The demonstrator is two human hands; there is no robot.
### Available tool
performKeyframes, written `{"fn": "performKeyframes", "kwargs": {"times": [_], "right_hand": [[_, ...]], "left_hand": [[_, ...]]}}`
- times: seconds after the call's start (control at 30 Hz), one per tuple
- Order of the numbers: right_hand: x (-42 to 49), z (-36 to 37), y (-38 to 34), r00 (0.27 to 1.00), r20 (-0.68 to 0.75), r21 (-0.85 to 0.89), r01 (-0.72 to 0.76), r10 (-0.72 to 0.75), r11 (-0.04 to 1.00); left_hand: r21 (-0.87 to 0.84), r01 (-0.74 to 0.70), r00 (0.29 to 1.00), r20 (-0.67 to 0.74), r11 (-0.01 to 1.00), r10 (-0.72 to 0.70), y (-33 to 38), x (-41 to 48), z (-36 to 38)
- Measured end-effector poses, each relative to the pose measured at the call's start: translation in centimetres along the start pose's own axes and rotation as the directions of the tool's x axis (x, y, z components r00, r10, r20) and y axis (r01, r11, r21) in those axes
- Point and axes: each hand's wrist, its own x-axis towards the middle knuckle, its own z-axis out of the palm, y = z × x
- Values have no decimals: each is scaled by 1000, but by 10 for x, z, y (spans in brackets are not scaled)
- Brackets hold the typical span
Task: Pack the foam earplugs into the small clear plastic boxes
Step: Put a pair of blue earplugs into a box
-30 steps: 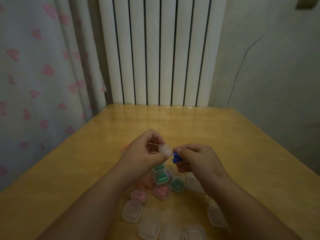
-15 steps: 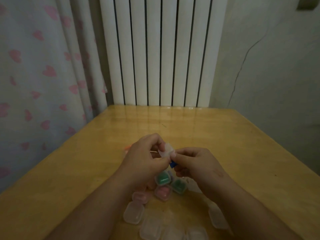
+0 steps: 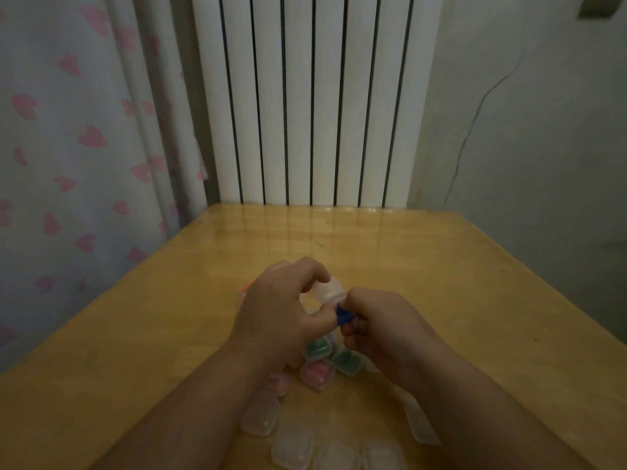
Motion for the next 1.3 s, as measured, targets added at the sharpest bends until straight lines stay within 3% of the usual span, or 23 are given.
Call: {"fn": "performKeyframes", "kwargs": {"times": [0.07,0.13,0.3,0.4,0.63,0.73,0.83,0.9,1.0,1.17,1.3], "right_hand": [[2,1,1,999,-25,24,-38,38,999],[3,1,3,996,-76,-11,-47,46,999],[2,-1,2,997,-68,-38,45,-48,998],[2,-2,2,996,-32,-96,78,-81,992],[1,-2,3,996,23,53,84,-85,995],[3,-3,3,991,-41,-88,124,-128,988],[8,-8,2,977,-120,-181,154,-177,971],[10,-11,4,968,-156,-221,160,-197,962],[13,-13,8,962,-169,-244,170,-214,955],[11,-11,6,957,-171,-256,188,-236,948],[8,-14,3,866,-273,-384,300,-418,873]], "left_hand": [[-21,-15,999,-38,1000,14,1,0,3],[-151,51,995,-79,987,-64,4,1,5],[-298,189,975,-53,936,-214,4,2,9],[-229,225,971,-28,947,-237,0,1,9],[-8,177,980,-95,984,-177,-3,3,9],[-99,232,972,-22,968,-235,-1,2,8],[-375,380,924,116,846,-364,1,3,6],[-451,449,893,218,771,-392,0,5,7],[-461,486,874,284,743,-395,2,5,6],[-374,455,883,306,808,-356,0,6,2],[-306,452,886,265,838,-381,-1,7,3]]}}
